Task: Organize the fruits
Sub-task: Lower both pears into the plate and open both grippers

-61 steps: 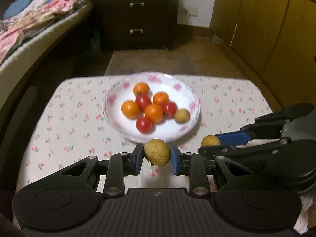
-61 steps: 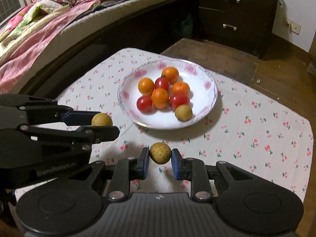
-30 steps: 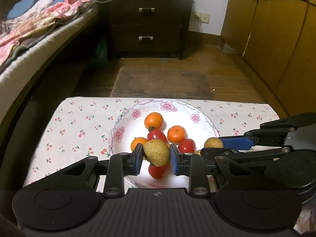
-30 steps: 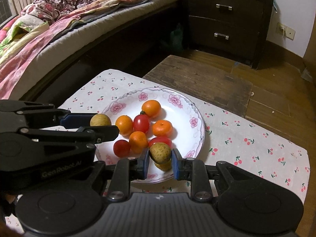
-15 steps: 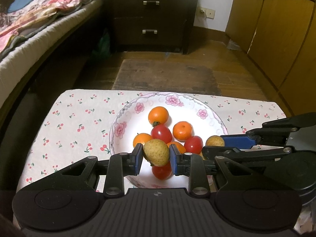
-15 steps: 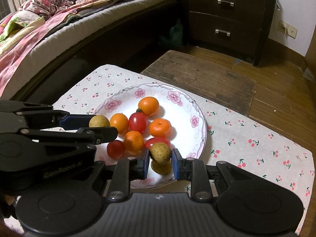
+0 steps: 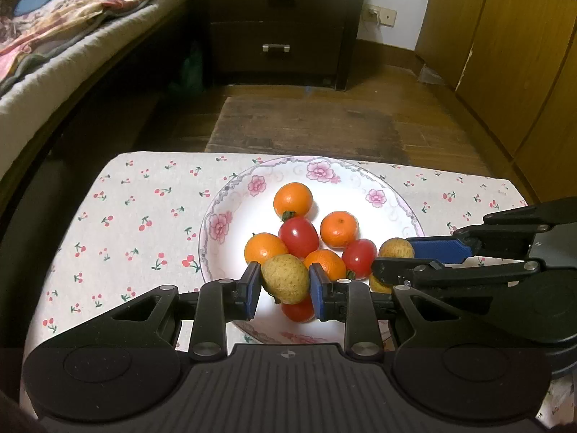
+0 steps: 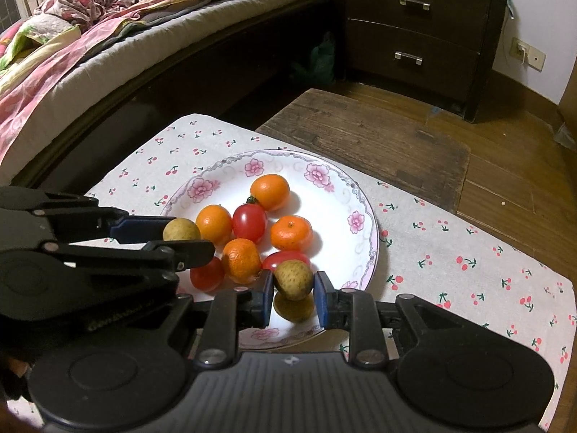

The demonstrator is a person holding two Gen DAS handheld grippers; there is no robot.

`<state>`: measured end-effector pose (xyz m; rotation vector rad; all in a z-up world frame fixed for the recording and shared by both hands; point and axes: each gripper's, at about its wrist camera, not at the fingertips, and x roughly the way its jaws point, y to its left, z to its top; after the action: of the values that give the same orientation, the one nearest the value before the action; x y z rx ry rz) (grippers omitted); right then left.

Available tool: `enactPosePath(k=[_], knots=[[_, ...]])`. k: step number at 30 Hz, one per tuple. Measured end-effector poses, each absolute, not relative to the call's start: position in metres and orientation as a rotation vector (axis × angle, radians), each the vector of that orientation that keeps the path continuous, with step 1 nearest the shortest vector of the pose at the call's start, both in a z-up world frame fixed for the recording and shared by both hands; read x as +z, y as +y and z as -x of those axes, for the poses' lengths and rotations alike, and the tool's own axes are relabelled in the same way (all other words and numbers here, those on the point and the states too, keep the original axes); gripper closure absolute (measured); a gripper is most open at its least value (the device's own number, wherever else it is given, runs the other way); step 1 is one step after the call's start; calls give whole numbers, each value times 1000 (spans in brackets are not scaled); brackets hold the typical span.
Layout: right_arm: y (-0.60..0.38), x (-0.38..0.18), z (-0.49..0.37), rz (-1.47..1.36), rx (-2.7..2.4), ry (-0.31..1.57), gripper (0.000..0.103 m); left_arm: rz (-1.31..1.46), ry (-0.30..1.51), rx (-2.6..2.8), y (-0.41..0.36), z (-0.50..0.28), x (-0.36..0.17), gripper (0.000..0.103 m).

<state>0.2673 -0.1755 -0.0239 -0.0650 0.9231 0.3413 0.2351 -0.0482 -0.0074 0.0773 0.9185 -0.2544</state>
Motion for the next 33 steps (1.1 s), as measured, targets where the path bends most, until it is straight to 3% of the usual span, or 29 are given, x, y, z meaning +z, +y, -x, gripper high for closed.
enactPosePath(k=[33], knots=[[-176, -17, -266, 46, 352, 904, 73, -57, 915, -233, -43, -235, -4, 60]])
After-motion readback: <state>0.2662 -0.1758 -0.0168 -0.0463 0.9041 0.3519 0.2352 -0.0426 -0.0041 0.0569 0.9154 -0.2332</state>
